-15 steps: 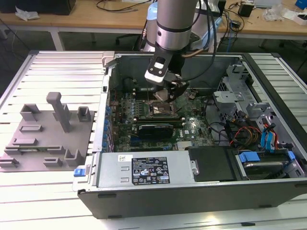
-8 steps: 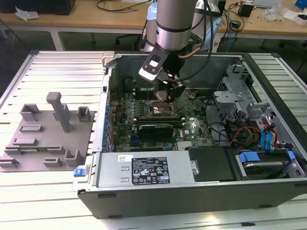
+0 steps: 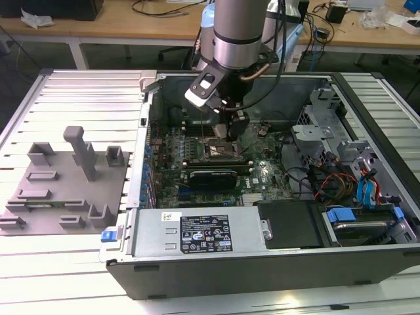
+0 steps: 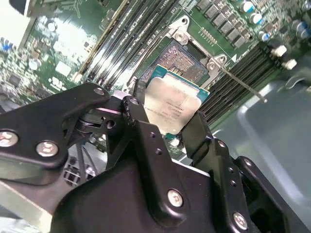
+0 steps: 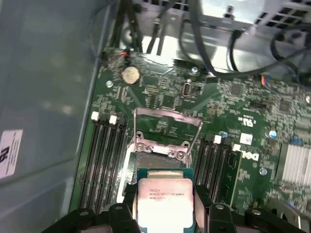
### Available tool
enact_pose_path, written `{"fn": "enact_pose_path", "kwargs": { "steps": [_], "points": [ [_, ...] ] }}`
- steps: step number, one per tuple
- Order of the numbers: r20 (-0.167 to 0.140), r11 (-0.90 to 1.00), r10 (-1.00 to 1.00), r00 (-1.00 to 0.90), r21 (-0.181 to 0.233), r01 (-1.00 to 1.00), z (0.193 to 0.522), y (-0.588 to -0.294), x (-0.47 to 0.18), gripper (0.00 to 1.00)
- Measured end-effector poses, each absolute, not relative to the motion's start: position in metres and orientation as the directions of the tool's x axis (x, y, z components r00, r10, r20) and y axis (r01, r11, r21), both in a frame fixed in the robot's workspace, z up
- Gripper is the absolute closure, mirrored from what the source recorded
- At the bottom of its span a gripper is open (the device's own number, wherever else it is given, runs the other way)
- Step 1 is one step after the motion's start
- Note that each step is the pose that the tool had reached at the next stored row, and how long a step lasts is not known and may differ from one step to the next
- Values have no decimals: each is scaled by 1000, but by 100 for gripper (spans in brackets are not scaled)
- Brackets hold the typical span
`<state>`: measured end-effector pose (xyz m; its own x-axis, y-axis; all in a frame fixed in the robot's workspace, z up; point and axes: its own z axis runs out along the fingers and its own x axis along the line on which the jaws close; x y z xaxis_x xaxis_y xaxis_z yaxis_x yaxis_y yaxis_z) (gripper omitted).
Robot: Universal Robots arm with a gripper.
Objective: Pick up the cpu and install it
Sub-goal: 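Place the cpu into insertion slot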
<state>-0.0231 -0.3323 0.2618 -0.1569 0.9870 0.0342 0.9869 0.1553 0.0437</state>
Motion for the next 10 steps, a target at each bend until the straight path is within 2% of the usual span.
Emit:
{"fn": "enact_pose_path", "kwargs": {
  "steps": [10],
  "points": [
    [34, -9, 999, 8, 44, 999, 261, -332, -23, 45]
  ]
}}
